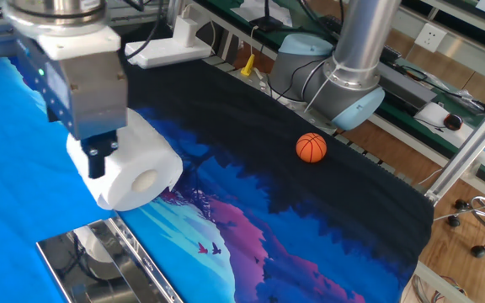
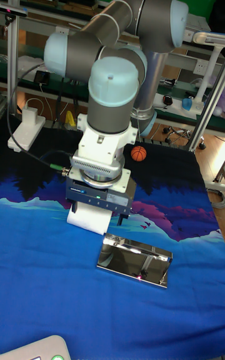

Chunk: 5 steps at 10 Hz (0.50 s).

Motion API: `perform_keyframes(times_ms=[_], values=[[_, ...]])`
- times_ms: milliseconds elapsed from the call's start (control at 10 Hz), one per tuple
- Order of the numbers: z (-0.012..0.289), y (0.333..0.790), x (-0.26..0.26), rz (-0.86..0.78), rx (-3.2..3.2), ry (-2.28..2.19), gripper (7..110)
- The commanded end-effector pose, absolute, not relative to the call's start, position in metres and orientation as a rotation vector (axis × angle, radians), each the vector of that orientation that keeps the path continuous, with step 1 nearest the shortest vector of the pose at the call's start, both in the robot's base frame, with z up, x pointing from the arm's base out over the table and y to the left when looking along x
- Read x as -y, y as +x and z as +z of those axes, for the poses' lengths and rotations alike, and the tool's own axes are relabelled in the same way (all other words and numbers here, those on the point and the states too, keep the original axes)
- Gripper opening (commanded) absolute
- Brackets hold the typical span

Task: Put the toilet paper on its holder

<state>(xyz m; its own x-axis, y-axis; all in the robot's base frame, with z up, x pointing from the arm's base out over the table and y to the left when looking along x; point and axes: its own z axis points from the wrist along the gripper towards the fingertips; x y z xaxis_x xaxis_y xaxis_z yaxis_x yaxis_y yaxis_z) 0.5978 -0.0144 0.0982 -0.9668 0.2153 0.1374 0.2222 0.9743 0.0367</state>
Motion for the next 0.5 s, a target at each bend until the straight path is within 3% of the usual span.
perform_keyframes(times_ms=[0, 400], values=[[0.084, 0.581, 0.022, -0.053, 2.886, -0.38, 110], [0.067, 0.57, 0.012, -0.093, 2.771, -0.436, 110]])
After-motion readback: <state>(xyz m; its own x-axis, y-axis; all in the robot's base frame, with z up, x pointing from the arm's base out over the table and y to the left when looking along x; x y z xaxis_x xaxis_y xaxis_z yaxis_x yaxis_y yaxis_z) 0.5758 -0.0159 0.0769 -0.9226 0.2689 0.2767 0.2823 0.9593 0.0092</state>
